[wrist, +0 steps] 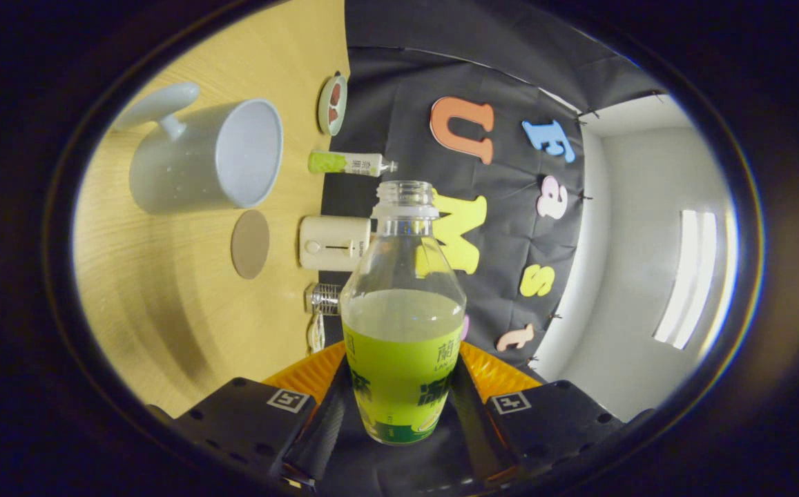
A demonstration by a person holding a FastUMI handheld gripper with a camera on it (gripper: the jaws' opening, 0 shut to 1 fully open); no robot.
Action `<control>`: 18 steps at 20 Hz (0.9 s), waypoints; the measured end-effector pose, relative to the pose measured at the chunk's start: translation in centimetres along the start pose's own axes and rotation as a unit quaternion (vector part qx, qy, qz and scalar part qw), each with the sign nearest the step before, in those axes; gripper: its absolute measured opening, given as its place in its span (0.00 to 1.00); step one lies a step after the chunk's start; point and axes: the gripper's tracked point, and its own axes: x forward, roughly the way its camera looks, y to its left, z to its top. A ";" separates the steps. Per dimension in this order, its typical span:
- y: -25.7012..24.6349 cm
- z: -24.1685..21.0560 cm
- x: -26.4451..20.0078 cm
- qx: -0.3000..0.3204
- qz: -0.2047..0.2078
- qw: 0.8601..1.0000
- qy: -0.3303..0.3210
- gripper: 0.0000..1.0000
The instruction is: Take the bottle from table, then pour the juice into the cup, finally place the bottle on the coaster
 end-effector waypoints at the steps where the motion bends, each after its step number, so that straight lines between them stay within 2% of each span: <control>1: -0.1 0.1 -0.1 -0.004 -0.005 1.000 -0.001 0.81; 5: -0.2 -0.5 0.0 -0.016 -0.012 1.000 0.005 0.81; 13: -2.1 -0.3 -0.8 -0.068 -0.055 0.996 0.001 0.81; 18: -2.5 0.0 -0.8 -0.096 -0.060 0.994 -0.006 0.80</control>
